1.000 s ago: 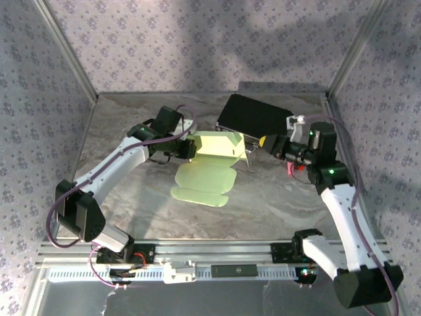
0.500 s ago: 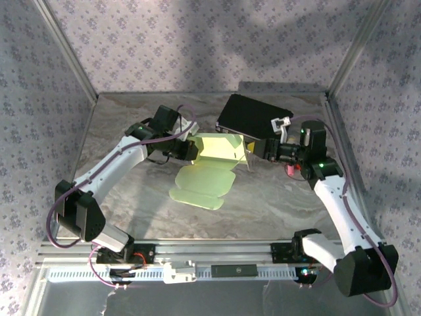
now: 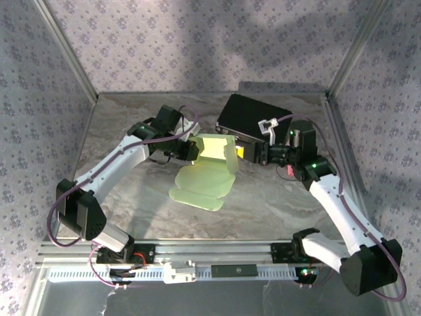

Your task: Fold the paper box

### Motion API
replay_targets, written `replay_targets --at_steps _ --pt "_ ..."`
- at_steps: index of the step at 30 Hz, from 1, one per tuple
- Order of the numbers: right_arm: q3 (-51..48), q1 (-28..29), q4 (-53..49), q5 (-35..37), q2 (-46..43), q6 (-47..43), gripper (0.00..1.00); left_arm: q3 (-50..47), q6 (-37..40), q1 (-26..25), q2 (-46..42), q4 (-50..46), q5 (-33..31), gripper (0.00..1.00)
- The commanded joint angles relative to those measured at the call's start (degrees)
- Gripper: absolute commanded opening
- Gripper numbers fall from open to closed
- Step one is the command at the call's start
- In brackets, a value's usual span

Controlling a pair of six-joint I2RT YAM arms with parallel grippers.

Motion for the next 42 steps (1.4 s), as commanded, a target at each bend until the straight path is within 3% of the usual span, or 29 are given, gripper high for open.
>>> replay_targets --at_steps 1,9,32,42 --pt "1.5 0.4 1.7 1.4 -1.2 -0.5 0.28 2.1 0.0 -0.2 0.4 -0.8 -0.9 0.0" --pt "3.4 3.3 -2.7 6.8 -0.5 -3.6 0.36 2.7 -0.2 -0.6 0.4 -1.4 -1.3 0.0" --pt "8.9 11.6 -13.5 31.0 -0.1 -11.3 0.43 4.1 -0.4 -2.6 0.4 -2.8 -3.6 0.0" --pt "9.9 13.9 -14.5 34.8 0.6 -12.4 0.48 4.4 -0.5 -3.2 0.7 -2.8 -4.1 0.0"
